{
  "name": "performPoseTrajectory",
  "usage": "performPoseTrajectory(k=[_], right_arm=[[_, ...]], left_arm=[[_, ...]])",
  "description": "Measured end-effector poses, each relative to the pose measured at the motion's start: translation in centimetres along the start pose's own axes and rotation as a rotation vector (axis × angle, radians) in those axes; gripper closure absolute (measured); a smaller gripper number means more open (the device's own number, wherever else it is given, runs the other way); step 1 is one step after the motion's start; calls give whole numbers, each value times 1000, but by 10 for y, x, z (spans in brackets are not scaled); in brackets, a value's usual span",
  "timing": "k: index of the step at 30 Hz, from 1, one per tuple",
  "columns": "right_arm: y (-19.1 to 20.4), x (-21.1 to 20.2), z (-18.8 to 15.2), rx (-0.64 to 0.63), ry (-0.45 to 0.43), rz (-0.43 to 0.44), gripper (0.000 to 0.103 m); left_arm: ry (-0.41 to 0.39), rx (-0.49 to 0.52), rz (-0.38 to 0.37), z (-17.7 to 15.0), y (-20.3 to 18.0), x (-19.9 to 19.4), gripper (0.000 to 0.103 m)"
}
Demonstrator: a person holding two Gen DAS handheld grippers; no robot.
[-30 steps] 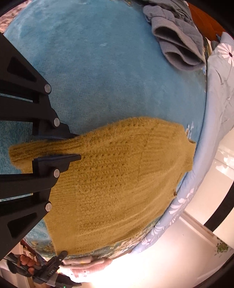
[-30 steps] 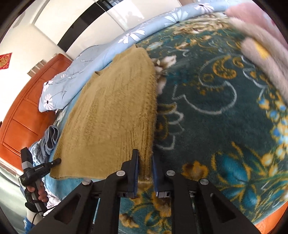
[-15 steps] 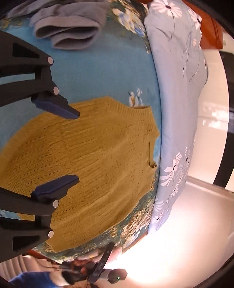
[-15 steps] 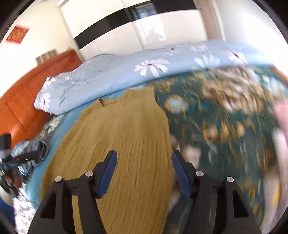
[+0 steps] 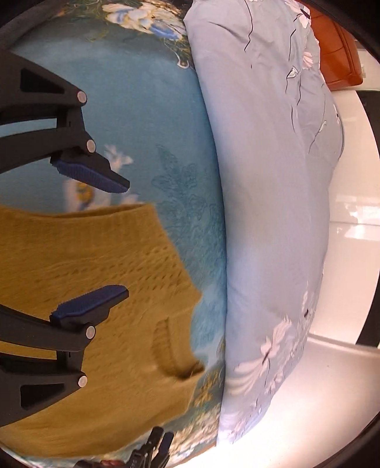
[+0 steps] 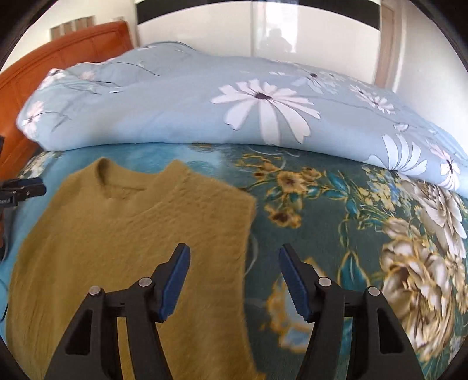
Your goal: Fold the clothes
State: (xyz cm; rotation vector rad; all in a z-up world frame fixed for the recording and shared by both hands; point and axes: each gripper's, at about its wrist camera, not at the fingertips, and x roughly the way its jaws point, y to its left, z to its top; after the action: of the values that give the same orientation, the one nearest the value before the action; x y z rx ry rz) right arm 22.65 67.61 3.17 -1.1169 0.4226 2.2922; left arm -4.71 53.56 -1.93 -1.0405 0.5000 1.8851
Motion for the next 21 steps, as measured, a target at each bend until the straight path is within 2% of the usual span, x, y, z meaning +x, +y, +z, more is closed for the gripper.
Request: performPoseTrajectory(k=[5, 9, 11, 12, 13, 14, 15, 19, 21], right_arm=[[-12, 39, 20, 49, 27, 40, 39], [-9, 59, 28, 77, 44, 75, 46], [-8, 58, 30, 90, 31, 89, 60], [-7, 58, 31, 96, 25, 96, 68], [-7, 58, 32, 99, 19, 103, 75], [-5, 58, 31, 97, 16, 112, 83], [-4, 56, 31, 98, 14, 117, 90], [0, 25, 31, 96, -39, 131, 92], [1, -2, 30, 77, -83, 145, 92]], left_arm=[[13, -20, 6, 10, 3, 43, 34], [28, -12, -31, 10, 5, 59, 34], [25, -8, -59, 11, 7, 58, 46], [19, -10, -64, 12, 8, 56, 59], [15, -14, -72, 12, 10, 54, 77], [17, -18, -86, 12, 10, 52, 82], [15, -17, -95, 12, 9, 49, 85], [-49, 25, -80, 10, -1, 18, 88], [-95, 34, -110, 12, -3, -8, 88]])
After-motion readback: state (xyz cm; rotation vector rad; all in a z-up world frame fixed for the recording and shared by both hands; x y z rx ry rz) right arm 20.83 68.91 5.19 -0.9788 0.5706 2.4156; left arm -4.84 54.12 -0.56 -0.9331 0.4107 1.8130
